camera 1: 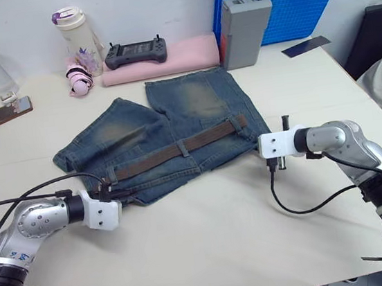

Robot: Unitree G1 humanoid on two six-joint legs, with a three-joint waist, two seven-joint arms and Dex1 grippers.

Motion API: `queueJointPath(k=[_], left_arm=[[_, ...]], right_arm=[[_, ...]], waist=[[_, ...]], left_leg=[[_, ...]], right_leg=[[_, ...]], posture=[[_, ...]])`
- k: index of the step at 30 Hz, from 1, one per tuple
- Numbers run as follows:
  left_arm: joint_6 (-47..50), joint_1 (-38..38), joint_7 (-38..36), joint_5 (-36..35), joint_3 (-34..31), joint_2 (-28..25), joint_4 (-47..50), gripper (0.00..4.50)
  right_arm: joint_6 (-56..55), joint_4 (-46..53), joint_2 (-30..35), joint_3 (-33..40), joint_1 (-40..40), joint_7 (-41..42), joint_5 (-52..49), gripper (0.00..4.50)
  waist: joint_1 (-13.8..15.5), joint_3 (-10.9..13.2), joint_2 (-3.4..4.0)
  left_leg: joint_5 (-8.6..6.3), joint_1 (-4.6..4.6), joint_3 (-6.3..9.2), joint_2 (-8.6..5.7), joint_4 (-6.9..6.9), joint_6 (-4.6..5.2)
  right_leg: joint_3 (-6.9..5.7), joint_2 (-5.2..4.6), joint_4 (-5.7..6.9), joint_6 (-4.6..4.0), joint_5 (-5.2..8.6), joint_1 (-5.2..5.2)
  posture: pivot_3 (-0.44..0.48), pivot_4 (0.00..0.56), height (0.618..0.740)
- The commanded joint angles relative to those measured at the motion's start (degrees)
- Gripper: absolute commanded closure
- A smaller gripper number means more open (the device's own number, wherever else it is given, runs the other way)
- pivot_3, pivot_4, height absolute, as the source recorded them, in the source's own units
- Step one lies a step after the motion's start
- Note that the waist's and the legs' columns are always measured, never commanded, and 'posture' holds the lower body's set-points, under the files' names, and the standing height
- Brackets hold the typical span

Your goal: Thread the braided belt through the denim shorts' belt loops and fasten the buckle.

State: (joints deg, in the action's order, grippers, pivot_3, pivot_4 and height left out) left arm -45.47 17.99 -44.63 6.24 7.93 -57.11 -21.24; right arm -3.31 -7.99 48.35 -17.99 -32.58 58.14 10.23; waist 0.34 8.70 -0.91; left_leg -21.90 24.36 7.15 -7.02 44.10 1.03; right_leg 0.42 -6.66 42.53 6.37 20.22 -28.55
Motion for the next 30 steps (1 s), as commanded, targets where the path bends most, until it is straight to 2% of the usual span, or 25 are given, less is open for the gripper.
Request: queueJointPath(k=[1, 5, 8, 14, 16, 17, 18, 20, 21, 24, 27, 30], left_arm=[[-6.31, 5.81, 2.79, 4.36, -0.55, -0.07, -11.68, 4.5], [-12.3, 14.45, 8.26, 12.82, 2.53, -0.17, -25.75, 4.5], [-14.56, 17.96, 9.99, 14.86, 4.22, -0.44, -31.92, 4.5], [-17.36, 17.59, 3.61, 8.4, 4.99, -0.35, -33.68, 4.5], [-16.19, 16.53, -0.63, 3.79, 4.35, -0.58, -32.23, 4.5], [-14.89, 16.09, -2.73, 0.95, 3.65, -0.55, -31.18, 4.0], [-12.15, 15.2, -6.31, -3.21, 2.95, -0.6, -29.11, 3.46], [-5.59, 12.91, -11.75, -9.25, 1.53, -1.95, -23.04, 2.68], [-2.97, 11.79, -13.42, -10.98, 0.84, -2.52, -20.42, 2.17], [11.85, 6.51, -19.57, -18.51, -2.07, -6.41, -8.61, 0.84], [23.44, 2.8, -22.42, -23.64, -5.7, -9.34, -0.38, 0.82], [35.1, 0.24, -22.66, -29.6, -10.5, -9.82, 5.99, 0.82]], right_arm=[[11.46, 11.74, 2.26, -2.87, 7.96, 10.15, -4.46, 4.48], [19.59, 20.52, 2.81, -2.98, 11.46, 10.79, -4.57, 4.48], [22.86, 22.7, 1.35, -2.37, 12.42, 7.12, -2.68, 4.48], [25.51, 22.44, -1.25, -1.75, 12.64, 2.73, -0.57, 4.48], [26.63, 22.07, -2.75, -0.88, 12.22, 1.0, -1.02, 4.48], [27.26, 21.99, -3.29, -0.51, 12.05, 0.45, -1.29, 4.5], [27.27, 22.07, -3.66, -0.02, 11.91, 0.02, -1.59, 4.05], [29.0, 23.78, -3.73, 2.23, 11.95, 1.24, -4.63, 3.26], [29.67, 24.47, -3.62, 3.01, 12.04, 1.78, -5.72, 2.71], [33.1, 26.35, -3.33, 6.11, 11.05, 3.64, -10.42, 1.36], [37.13, 27.64, -2.38, 9.01, 8.9, 6.78, -16.04, 0.06], [43.99, 26.7, -3.09, 13.25, 3.11, 9.0, -23.85, 0.06]], waist=[[0.43, -0.01, -0.01], [1.0, -0.1, -0.18], [0.9, -0.13, -0.23], [-0.11, -0.24, -0.39], [-0.43, -0.28, -0.46], [-0.56, -0.3, -0.49], [-0.68, -0.31, -0.52], [-0.73, -0.31, -0.51], [-0.61, -0.29, -0.49], [-0.51, -0.25, -0.43], [-0.51, -0.16, -0.3], [-0.65, 0.2, -0.04]], left_leg=[[-0.01, 0.01, 0.05, 0.01, -0.03, -0.01], [-0.03, 0.02, 0.04, 0.0, -0.01, 0.02], [-0.04, 0.02, 0.01, 0.0, -0.01, 0.02], [0.01, -0.08, -0.06, 0.01, 0.02, -0.05], [0.03, -0.1, -0.06, 0.01, 0.05, -0.09], [0.04, -0.12, -0.06, 0.01, 0.05, -0.1], [0.04, -0.13, -0.06, 0.02, 0.05, -0.11], [0.06, -0.12, -0.06, 0.03, 0.07, -0.13], [0.06, -0.09, -0.04, 0.03, 0.08, -0.13], [0.04, 0.01, 0.04, 0.04, 0.08, -0.11], [0.01, 0.11, 0.05, 0.04, 0.07, -0.05], [0.0, 0.2, 0.04, 0.03, 0.08, -0.02]], right_leg=[[-0.06, 0.01, -0.03, -0.02, 0.01, 0.0], [-0.08, 0.0, -0.12, -0.02, 0.01, 0.04], [-0.06, 0.0, -0.1, -0.01, 0.01, 0.04], [0.0, 0.0, 0.1, -0.01, 0.01, 0.03], [0.01, 0.0, 0.17, -0.01, 0.01, 0.03], [0.02, 0.0, 0.21, -0.01, 0.01, 0.03], [0.02, 0.0, 0.23, -0.01, 0.01, 0.03], [0.03, 0.01, 0.29, -0.02, 0.01, 0.0], [0.02, 0.0, 0.3, -0.02, 0.01, -0.02], [0.0, -0.01, 0.28, -0.08, 0.04, -0.09], [-0.02, -0.01, 0.22, -0.09, 0.05, -0.15], [-0.02, -0.02, 0.09, -0.08, 0.04, -0.17]], posture=[[0.0, 0.15, 0.661], [0.0, 0.15, 0.661], [0.0, 0.15, 0.661], [0.0, 0.15, 0.661], [0.0, 0.15, 0.661], [0.0, 0.15, 0.661], [0.0, 0.15, 0.661], [0.0, 0.15, 0.661], [0.0, 0.15, 0.661], [0.0, 0.15, 0.661], [0.0, 0.15, 0.661], [0.0, 0.15, 0.661]])
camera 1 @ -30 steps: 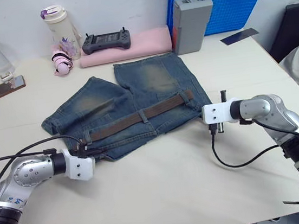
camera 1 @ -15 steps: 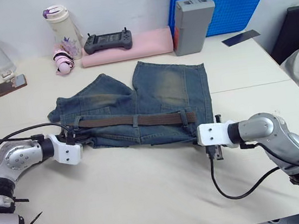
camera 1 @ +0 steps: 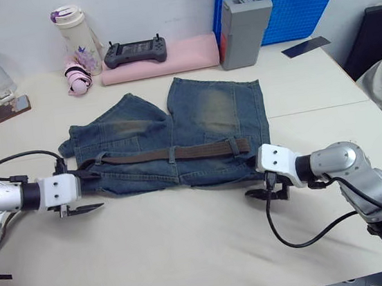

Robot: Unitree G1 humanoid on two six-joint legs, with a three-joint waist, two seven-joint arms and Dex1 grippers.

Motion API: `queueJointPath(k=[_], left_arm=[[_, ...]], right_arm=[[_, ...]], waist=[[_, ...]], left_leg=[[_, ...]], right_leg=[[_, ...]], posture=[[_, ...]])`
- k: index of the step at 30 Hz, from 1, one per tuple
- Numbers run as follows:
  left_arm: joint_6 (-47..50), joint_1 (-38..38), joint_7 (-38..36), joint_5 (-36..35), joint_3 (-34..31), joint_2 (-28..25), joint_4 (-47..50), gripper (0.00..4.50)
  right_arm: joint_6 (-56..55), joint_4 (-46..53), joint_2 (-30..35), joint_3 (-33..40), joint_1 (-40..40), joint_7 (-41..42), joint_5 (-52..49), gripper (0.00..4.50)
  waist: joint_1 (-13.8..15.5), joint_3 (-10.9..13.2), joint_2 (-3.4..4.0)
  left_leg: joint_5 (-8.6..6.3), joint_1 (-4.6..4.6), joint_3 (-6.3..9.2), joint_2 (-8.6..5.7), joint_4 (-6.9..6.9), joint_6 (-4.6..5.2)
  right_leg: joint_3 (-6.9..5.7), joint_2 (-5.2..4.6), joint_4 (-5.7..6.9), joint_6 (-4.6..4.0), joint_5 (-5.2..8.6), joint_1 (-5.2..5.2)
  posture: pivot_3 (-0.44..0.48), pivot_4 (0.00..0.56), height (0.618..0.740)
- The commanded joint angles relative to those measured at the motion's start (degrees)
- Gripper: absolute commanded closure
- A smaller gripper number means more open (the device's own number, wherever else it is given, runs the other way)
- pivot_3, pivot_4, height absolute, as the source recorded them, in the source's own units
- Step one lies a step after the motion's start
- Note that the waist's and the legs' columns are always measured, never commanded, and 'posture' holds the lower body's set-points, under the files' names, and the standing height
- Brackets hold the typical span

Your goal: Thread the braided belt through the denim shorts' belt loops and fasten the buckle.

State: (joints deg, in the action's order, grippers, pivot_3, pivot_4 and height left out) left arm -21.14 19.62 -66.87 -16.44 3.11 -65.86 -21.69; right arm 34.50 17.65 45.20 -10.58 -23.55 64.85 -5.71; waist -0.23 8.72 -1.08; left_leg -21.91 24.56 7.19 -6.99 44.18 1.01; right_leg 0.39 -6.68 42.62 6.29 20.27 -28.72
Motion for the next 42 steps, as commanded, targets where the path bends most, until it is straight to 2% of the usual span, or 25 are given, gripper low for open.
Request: queueJointPath(k=[1, 6, 9, 16, 20, 23, 25, 26, 27, 30, 36, 39, 42], left_arm=[[13.55, -1.97, -0.08, -8.34, -7.18, -0.7, 7.85, 0.82], [21.31, -4.99, 2.28, -11.93, -12.42, 1.38, 12.79, 0.82], [24.35, -7.42, 5.33, -13.33, -15.6, 3.69, 15.16, 0.82], [28.74, -11.9, 9.15, -14.64, -20.6, 6.84, 21.19, 0.82], [31.41, -13.25, 9.72, -15.54, -23.27, 7.22, 22.58, 0.82], [36.05, -11.69, 9.76, -18.52, -25.02, 7.52, 21.09, 0.82], [40.14, -9.2, 10.71, -20.52, -25.44, 7.82, 18.73, 0.82], [42.93, -5.96, 11.39, -21.23, -25.08, 8.14, 15.07, 0.82], [45.56, -3.16, 11.78, -21.6, -24.39, 8.29, 11.84, 0.82], [51.36, 2.52, 10.26, -20.31, -20.55, 8.25, 4.66, 0.82], [59.93, 17.51, 5.59, -14.18, -12.18, 10.57, -16.26, 0.82], [59.04, 24.2, 2.35, -9.41, -8.41, 12.39, -26.23, 0.82], [57.56, 29.4, 2.1, -6.13, -7.67, 14.28, -34.73, 0.82]], right_arm=[[8.73, -0.13, -0.89, 6.83, -8.15, 1.44, -9.6, 0.06], [21.56, -10.11, -7.92, 9.49, -18.31, -6.7, -12.93, 0.06], [26.46, -19.4, -11.55, 10.29, -22.97, -10.33, -12.95, 0.06], [29.99, -32.35, -15.36, 9.81, -25.19, -14.83, -12.48, 0.06], [31.88, -32.93, -16.04, 9.13, -25.24, -14.02, -14.22, 0.06], [32.27, -32.17, -16.71, 8.7, -24.88, -13.88, -15.25, 0.9], [32.47, -31.44, -16.99, 8.43, -24.41, -13.75, -15.83, 1.77], [32.55, -30.41, -17.16, 8.23, -23.84, -13.86, -16.11, 2.43], [32.81, -29.57, -17.37, 8.31, -23.41, -14.07, -16.47, 2.68], [32.89, -28.18, -17.94, 8.92, -22.78, -15.38, -16.77, 4.0], [31.82, -24.96, -18.77, 9.91, -21.42, -19.09, -16.73, 4.06], [32.0, -22.14, -19.13, 10.8, -20.14, -21.12, -17.42, 4.06], [32.82, -19.25, -19.62, 11.85, -18.92, -22.82, -18.57, 4.06]], waist=[[-0.1, 0.3, 0.19], [-0.13, 0.34, 0.25], [-0.05, 0.34, 0.25], [-0.03, 0.34, 0.24], [-0.23, 0.33, 0.24], [-0.47, 0.31, 0.21], [-0.54, 0.31, 0.2], [-0.55, 0.31, 0.21], [-0.6, 0.31, 0.21], [-0.56, 0.31, 0.2], [-1.51, 0.26, 0.13], [-1.52, 0.22, 0.06], [-1.52, 0.21, 0.05]], left_leg=[[0.0, 0.0, -0.02, 0.0, 0.03, 0.0], [0.05, -0.04, -0.02, 0.09, -0.03, -0.08], [0.07, -0.04, -0.01, 0.1, -0.06, -0.13], [0.05, 0.21, -0.04, 0.05, -0.05, -0.09], [0.06, 0.68, -0.09, 0.05, 0.12, -0.1], [0.06, 0.66, -0.11, 0.05, 0.22, -0.11], [0.07, 0.65, -0.13, 0.05, 0.27, -0.12], [0.08, 0.65, -0.12, 0.05, 0.29, -0.14], [0.09, 0.65, -0.12, 0.05, 0.29, -0.15], [0.1, 0.65, -0.1, 0.05, 0.37, -0.18], [0.07, 0.7, -0.05, -0.1, 0.78, -0.18], [0.06, 0.76, -0.01, -0.1, 0.86, -0.19], [0.06, 0.82, -0.02, -0.12, 0.9, -0.19]], right_leg=[[0.02, -0.01, 0.01, 0.01, 0.0, 0.0], [0.0, 0.02, 0.05, 0.0, 0.0, -0.02], [-0.02, 0.03, 0.08, -0.06, 0.02, -0.06], [-0.01, -0.01, 0.11, -0.08, 0.02, -0.32], [-0.02, -0.04, 0.3, -0.1, 0.01, -0.8], [-0.02, -0.05, 0.35, -0.1, 0.01, -0.77], [-0.01, -0.05, 0.42, -0.1, 0.01, -0.77], [-0.01, -0.04, 0.44, -0.1, 0.01, -0.77], [0.0, -0.05, 0.46, -0.1, 0.01, -0.77], [-0.01, -0.04, 0.56, -0.11, 0.0, -0.78], [-0.03, -0.09, 1.06, -0.11, 0.01, -0.84], [-0.06, -0.09, 1.27, -0.11, 0.01, -0.91], [-0.05, -0.1, 1.32, -0.11, 0.01, -0.95]], posture=[[0.0, 0.15, 0.661], [0.0, 0.15, 0.661], [0.0, 0.15, 0.661], [0.0, 0.15, 0.661], [0.0, 0.15, 0.661], [0.0, 0.15, 0.661], [0.0, 0.15, 0.661], [0.0, 0.15, 0.661], [0.0, 0.15, 0.661], [0.0, 0.15, 0.661], [0.0, 0.15, 0.661], [0.0, 0.15, 0.661], [0.0, 0.15, 0.661]])
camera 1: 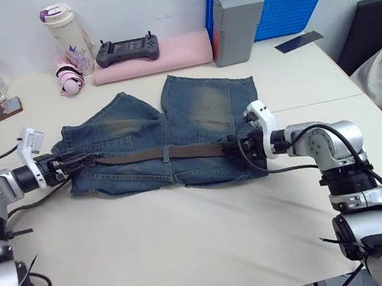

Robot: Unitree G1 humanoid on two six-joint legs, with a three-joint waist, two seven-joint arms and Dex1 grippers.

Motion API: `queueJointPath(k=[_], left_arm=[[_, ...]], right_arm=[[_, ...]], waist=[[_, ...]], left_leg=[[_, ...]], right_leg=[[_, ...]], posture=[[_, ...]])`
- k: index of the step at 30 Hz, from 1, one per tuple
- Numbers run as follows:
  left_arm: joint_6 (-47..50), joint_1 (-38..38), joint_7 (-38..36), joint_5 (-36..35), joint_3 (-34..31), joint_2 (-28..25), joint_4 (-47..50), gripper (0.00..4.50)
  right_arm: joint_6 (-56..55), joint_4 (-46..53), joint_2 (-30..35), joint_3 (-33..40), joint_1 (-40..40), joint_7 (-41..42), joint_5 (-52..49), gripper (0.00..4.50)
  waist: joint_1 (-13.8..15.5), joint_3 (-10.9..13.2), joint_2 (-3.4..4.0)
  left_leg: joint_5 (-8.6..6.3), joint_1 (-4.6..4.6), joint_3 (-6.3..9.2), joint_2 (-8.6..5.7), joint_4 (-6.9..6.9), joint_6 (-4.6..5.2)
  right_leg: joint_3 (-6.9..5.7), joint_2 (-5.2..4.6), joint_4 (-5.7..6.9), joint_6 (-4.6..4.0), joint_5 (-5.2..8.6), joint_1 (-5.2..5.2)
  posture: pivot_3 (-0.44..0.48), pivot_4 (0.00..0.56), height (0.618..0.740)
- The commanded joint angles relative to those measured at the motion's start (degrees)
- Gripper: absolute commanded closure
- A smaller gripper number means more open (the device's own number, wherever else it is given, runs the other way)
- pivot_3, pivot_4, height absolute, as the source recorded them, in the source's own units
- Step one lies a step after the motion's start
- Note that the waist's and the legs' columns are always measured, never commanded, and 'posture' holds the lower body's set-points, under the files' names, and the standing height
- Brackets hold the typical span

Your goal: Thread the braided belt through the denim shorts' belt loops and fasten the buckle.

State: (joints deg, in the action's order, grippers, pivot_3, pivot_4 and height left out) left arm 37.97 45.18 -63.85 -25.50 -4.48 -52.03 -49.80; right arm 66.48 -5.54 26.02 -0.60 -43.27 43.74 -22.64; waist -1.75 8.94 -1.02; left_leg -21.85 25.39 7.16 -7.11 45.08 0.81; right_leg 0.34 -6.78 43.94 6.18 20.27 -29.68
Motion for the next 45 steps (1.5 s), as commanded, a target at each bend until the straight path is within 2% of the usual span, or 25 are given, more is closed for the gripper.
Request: queueJointPath(k=[1, 8, 11, 16, 18, 21, 26, 29, 31, 33, 38, 40, 42, 45], left_arm=[[-2.36, 4.89, -1.16, 4.16, 0.37, 0.9, -8.56, 0.82], [-8.02, 6.49, -7.17, 10.24, 2.64, 1.79, -12.41, 0.82], [-9.39, 7.37, -6.78, 10.34, 0.93, 2.1, -12.97, 1.63], [-12.07, 7.63, -6.98, 11.76, 0.46, 2.21, -13.24, 3.85], [-13.43, 7.61, -7.28, 12.5, 0.54, 2.18, -13.16, 4.38], [-15.88, 8.15, -6.54, 13.19, 0.11, 2.65, -13.2, 4.38], [-24.58, 11.52, 0.48, 12.85, -2.78, 5.16, -13.08, 4.38], [-31.28, 10.96, 2.78, 11.32, -5.8, 6.13, -8.24, 4.38], [-37.46, 5.92, 4.49, 9.46, -9.07, 6.99, 1.15, 4.38], [-42.91, -3.23, 7.73, 9.26, -11.78, 7.72, 14.02, 4.38], [-66.81, -33.64, 15.54, 16.85, -19.24, 10.6, 39.23, 4.38], [-72.31, -44.5, 16.96, 18.81, -21.2, 11.8, 44.43, 4.38], [-76.22, -52.3, 17.67, 20.77, -22.03, 12.23, 45.87, 4.38], [-80.85, -58.48, 19.25, 23.26, -22.18, 11.62, 44.5, 4.38]], right_arm=[[1.07, 4.79, -0.57, 2.18, 1.17, -2.29, -2.0, 4.06], [2.52, 8.4, -1.32, 3.64, 2.64, -5.73, -3.89, 4.06], [2.75, 8.86, -1.52, 3.95, 2.89, -6.53, -4.45, 4.06], [2.43, 9.26, -1.45, 3.65, 3.2, -7.39, -4.96, 4.06], [2.09, 9.13, -1.36, 3.52, 3.1, -7.63, -4.93, 4.06], [0.57, 7.77, -1.5, 3.62, 2.06, -8.2, -4.33, 4.06], [-8.62, 2.75, -2.3, 5.38, -1.23, -10.99, -1.43, 4.06], [-12.59, 4.78, -2.07, 8.18, -1.48, -11.86, -2.24, 4.06], [-13.43, 10.57, -1.44, 9.84, 0.98, -11.14, -4.16, 4.06], [-14.48, 18.41, -0.03, 10.28, 5.47, -9.99, -5.34, 4.06], [-16.86, 38.53, 7.22, 8.77, 24.11, -5.11, -7.01, 4.06], [-17.93, 43.16, 10.62, 8.51, 31.19, -3.58, -6.96, 4.06], [-18.49, 45.71, 13.76, 8.43, 36.51, -1.97, -6.58, 4.06], [-18.35, 46.92, 18.47, 8.33, 41.75, -0.53, -6.05, 4.06]], waist=[[-0.01, 0.0, 0.0], [-0.05, -0.01, -0.01], [0.02, -0.01, -0.01], [-0.01, -0.01, -0.01], [-0.02, -0.01, -0.01], [0.01, -0.01, -0.01], [0.06, 0.0, -0.02], [0.04, -0.04, -0.06], [-0.17, -0.04, -0.06], [-0.36, -0.04, -0.04], [-1.46, -0.09, 0.05], [-1.11, -0.08, 0.03], [-0.1, -0.09, 0.03], [1.69, -0.07, 0.08]], left_leg=[[0.0, 0.03, 0.0, 0.0, 0.01, 0.0], [0.0, 0.09, -0.03, -0.02, 0.02, -0.01], [0.0, 0.1, -0.02, -0.05, 0.03, 0.0], [0.0, 0.1, -0.02, -0.06, 0.04, 0.0], [0.0, 0.1, -0.02, -0.05, 0.05, 0.0], [0.0, 0.1, -0.02, -0.05, 0.06, 0.0], [0.0, 0.16, -0.03, -0.09, 0.17, 0.0], [0.0, 0.42, -0.01, -0.11, 0.31, 0.0], [0.01, 1.03, 0.04, -0.1, 0.57, 0.0], [-0.05, 1.05, 0.07, -0.1, 0.76, 0.04], [-0.51, 0.9, -0.1, -0.12, 0.8, 0.39], [-0.68, 0.87, -0.17, -0.14, 0.88, 0.55], [-0.7, 0.97, -0.22, -0.21, 1.1, 0.59], [-0.59, 0.46, -0.46, -0.24, 1.04, 0.75]], right_leg=[[0.0, 0.0, 0.0, 0.0, 0.0, -0.03], [0.01, -0.05, 0.04, 0.0, 0.0, -0.19], [0.01, -0.08, 0.04, 0.0, 0.0, -0.19], [0.01, -0.09, 0.05, 0.0, 0.0, -0.2], [0.01, -0.09, 0.05, 0.0, 0.0, -0.2], [0.01, -0.09, 0.05, 0.0, 0.0, -0.21], [0.0, -0.13, 0.07, 0.0, 0.0, -0.21], [-0.03, -0.16, 0.12, 0.0, 0.0, -0.42], [-0.08, -0.17, 0.43, 0.0, 0.0, -0.91], [-0.13, -0.24, 0.82, 0.0, -0.01, -1.05], [-0.17, -0.31, 0.87, 0.0, 0.0, -1.06], [-0.18, -0.32, 0.8, 0.0, 0.0, -1.0], [-0.2, -0.36, 0.24, 0.0, 0.0, -0.82], [-0.22, -0.5, -0.28, 0.26, -0.13, -0.07]], posture=[[0.0, 0.15, 0.661], [0.0, 0.15, 0.661], [0.0, 0.15, 0.661], [0.0, 0.15, 0.661], [0.0, 0.15, 0.661], [0.0, 0.15, 0.661], [0.0, 0.15, 0.661], [0.0, 0.15, 0.661], [0.0, 0.15, 0.661], [0.0, 0.15, 0.661], [0.0, 0.15, 0.661], [0.0, 0.15, 0.661], [0.0, 0.15, 0.661], [0.0, 0.15, 0.661]])
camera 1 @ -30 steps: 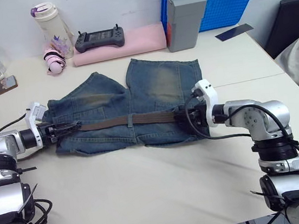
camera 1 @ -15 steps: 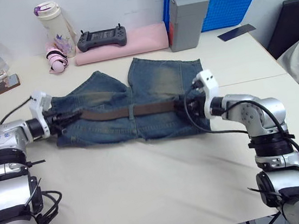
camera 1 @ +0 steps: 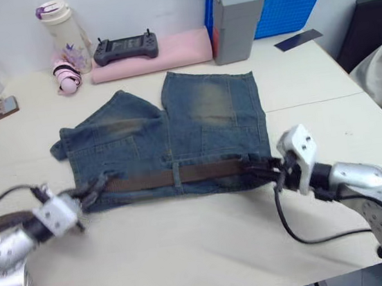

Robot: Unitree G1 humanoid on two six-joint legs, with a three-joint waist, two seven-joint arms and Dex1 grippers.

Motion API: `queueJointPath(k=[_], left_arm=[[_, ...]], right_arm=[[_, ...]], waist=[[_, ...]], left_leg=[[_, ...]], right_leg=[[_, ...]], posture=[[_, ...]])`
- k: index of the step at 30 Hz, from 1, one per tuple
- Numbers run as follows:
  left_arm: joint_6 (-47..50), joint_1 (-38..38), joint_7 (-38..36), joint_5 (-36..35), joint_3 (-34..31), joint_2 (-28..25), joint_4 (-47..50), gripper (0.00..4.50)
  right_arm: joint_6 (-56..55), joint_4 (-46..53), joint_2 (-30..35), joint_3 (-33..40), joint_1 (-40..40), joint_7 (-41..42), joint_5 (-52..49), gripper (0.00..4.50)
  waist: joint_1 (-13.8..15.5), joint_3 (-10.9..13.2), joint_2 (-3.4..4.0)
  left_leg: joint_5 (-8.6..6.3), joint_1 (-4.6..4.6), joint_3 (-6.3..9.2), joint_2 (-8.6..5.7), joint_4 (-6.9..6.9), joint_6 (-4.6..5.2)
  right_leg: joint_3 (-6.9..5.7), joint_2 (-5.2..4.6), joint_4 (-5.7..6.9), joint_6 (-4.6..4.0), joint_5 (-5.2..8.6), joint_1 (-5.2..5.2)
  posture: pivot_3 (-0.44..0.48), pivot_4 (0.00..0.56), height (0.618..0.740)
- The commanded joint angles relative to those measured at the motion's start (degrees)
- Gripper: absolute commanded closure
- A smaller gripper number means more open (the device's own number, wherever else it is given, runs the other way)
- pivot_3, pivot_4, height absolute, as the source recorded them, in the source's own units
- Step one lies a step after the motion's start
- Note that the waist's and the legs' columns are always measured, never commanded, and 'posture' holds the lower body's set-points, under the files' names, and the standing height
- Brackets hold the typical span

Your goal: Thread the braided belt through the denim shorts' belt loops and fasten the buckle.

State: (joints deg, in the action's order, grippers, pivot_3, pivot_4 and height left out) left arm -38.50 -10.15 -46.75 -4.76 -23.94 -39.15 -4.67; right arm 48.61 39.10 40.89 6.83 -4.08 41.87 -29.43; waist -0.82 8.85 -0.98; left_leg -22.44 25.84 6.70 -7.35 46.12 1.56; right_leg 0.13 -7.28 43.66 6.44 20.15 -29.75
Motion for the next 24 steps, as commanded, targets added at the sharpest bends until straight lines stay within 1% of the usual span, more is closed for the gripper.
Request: queueJointPath(k=[1, 2, 4, 5, 6, 7, 8, 10, 11, 12, 14, 16, 18, 19, 22, 24], left_arm=[[-4.8, -4.28, 2.37, 2.33, -2.79, -1.62, -1.15, 4.38], [-4.98, -5.02, 2.68, 2.11, -2.76, -1.93, -1.45, 4.38], [-3.94, -6.88, 1.51, -0.64, -2.64, -3.08, -1.49, 3.34], [-3.31, -7.99, 0.37, -1.81, -2.4, -4.03, -1.15, 3.01], [-2.88, -8.8, -0.29, -2.62, -2.14, -4.82, -0.91, 2.6], [0.25, -10.42, -1.97, -5.24, -1.98, -5.93, 0.54, 2.07], [5.84, -12.62, -4.2, -8.98, -2.1, -7.46, 2.73, 1.71], [17.67, -16.34, -8.49, -15.14, -3.03, -11.3, 6.3, 0.74], [20.96, -17.33, -9.74, -16.89, -3.54, -12.56, 7.42, 0.35], [25.14, -17.76, -11.15, -19.8, -5.04, -14.27, 8.72, 0.02], [36.04, -19.73, -15.59, -27.69, -9.04, -17.83, 12.19, 0.02], [44.7, -19.63, -17.66, -32.66, -12.68, -20.52, 13.6, 0.02], [56.28, -19.59, -20.33, -40.04, -17.44, -23.57, 14.9, 0.02], [60.5, -19.14, -20.91, -42.73, -19.08, -24.44, 15.44, 0.02], [68.72, -15.2, -19.1, -48.61, -20.93, -24.56, 16.72, 0.02], [72.24, -11.79, -16.76, -50.71, -20.67, -23.69, 17.95, 0.02]], right_arm=[[-0.21, 2.31, 4.88, 0.93, 3.38, 1.81, 0.64, 4.06], [-0.11, 2.29, 5.77, 1.02, 3.9, 2.11, 0.44, 4.06], [-1.07, 1.97, 7.46, 0.75, 3.66, 3.43, 0.26, 3.01], [-1.7, 1.69, 8.26, 0.52, 3.5, 4.18, 0.31, 2.67], [-2.16, 1.47, 8.86, 0.35, 3.39, 4.62, 0.28, 2.22], [-2.96, 1.14, 9.64, 0.16, 3.43, 5.19, 0.58, 1.65], [-3.48, 0.81, 10.24, 0.27, 3.38, 5.63, 0.56, 1.29], [-4.11, 0.19, 11.11, 0.84, 3.04, 6.47, 0.13, 0.27], [-4.3, -0.02, 11.35, 1.03, 2.91, 6.7, -0.12, 0.0], [-4.74, -0.58, 11.56, 1.28, 2.53, 7.07, -0.25, 0.0], [-5.45, -1.67, 12.05, 1.75, 1.76, 8.18, -0.61, 0.0], [-5.0, -2.59, 12.13, 2.93, 0.6, 9.4, -2.39, 0.0], [-3.58, -3.9, 12.23, 5.46, -2.04, 11.0, -6.34, 0.0], [-2.74, -4.58, 12.06, 6.65, -3.49, 11.32, -8.31, 0.0], [0.02, -7.73, 10.1, 9.25, -9.62, 8.95, -13.36, 0.0], [2.05, -9.92, 8.69, 8.99, -13.52, 6.02, -14.5, 0.0]], waist=[[1.26, 0.02, 0.03], [1.85, 0.02, 0.03], [2.45, 0.02, 0.03], [2.49, 0.01, 0.02], [2.49, 0.01, 0.01], [2.46, 0.01, 0.01], [2.42, 0.01, 0.02], [2.18, 0.01, 0.01], [2.12, 0.02, 0.03], [2.13, 0.03, 0.05], [2.18, 0.05, 0.04], [2.2, 0.07, 0.01], [2.21, 0.11, 0.08], [2.21, 0.13, 0.1], [2.02, 0.24, 0.28], [2.02, 0.24, 0.29]], left_leg=[[0.01, -0.25, 0.0, 0.01, -0.02, 0.01], [-0.07, -0.45, -0.01, 0.01, -0.05, 0.15], [-0.25, -0.77, 0.0, 0.02, -0.06, 0.42], [-0.26, -0.76, 0.03, 0.02, -0.04, 0.43], [-0.26, -0.75, 0.04, 0.02, -0.05, 0.39], [-0.19, -0.73, 0.04, 0.02, -0.04, 0.2], [-0.19, -0.67, 0.02, 0.02, -0.07, 0.14], [-0.19, -0.62, 0.0, 0.03, -0.1, 0.14], [-0.21, -0.63, -0.01, 0.05, -0.12, 0.18], [-0.22, -0.64, -0.03, 0.05, -0.13, 0.21], [-0.24, -0.62, -0.11, 0.04, -0.13, 0.23], [-0.24, -0.62, -0.11, 0.06, -0.1, 0.23], [-0.24, -0.65, -0.11, 0.06, -0.1, 0.23], [-0.24, -0.65, -0.12, 0.06, -0.1, 0.23], [-0.24, -0.66, -0.14, 0.08, -0.1, 0.23], [-0.24, -0.66, -0.14, 0.1, -0.13, 0.22]], right_leg=[[-0.01, 0.0, -0.1, 0.1, -0.06, 0.29], [-0.01, -0.04, -0.13, 0.13, -0.07, 0.51], [-0.04, -0.04, -0.16, 0.13, -0.07, 0.85], [-0.07, -0.04, -0.16, 0.13, -0.07, 0.86], [-0.07, -0.03, -0.17, 0.13, -0.07, 0.83], [-0.08, -0.02, -0.16, 0.11, -0.05, 0.78], [-0.07, -0.03, -0.17, 0.1, -0.03, 0.71], [-0.07, -0.01, -0.17, 0.09, -0.02, 0.62], [-0.07, 0.01, -0.21, 0.08, -0.01, 0.61], [-0.06, 0.01, -0.23, 0.08, -0.01, 0.62], [-0.06, -0.01, -0.31, 0.09, -0.01, 0.62], [-0.07, 0.0, -0.32, 0.09, -0.01, 0.66], [-0.07, -0.01, -0.36, 0.09, -0.02, 0.72], [-0.07, -0.02, -0.35, 0.1, -0.02, 0.72], [-0.05, -0.02, -0.34, 0.1, -0.02, 0.72], [-0.06, -0.01, -0.34, 0.09, -0.02, 0.7]], posture=[[0.0, 0.15, 0.661], [0.0, 0.15, 0.661], [0.0, 0.15, 0.661], [0.0, 0.15, 0.661], [0.0, 0.15, 0.661], [0.0, 0.15, 0.661], [0.0, 0.15, 0.661], [0.0, 0.15, 0.661], [0.0, 0.15, 0.661], [0.0, 0.15, 0.661], [0.0, 0.15, 0.661], [0.0, 0.15, 0.661], [0.0, 0.15, 0.661], [0.0, 0.15, 0.661], [0.0, 0.15, 0.661], [0.0, 0.15, 0.661]])
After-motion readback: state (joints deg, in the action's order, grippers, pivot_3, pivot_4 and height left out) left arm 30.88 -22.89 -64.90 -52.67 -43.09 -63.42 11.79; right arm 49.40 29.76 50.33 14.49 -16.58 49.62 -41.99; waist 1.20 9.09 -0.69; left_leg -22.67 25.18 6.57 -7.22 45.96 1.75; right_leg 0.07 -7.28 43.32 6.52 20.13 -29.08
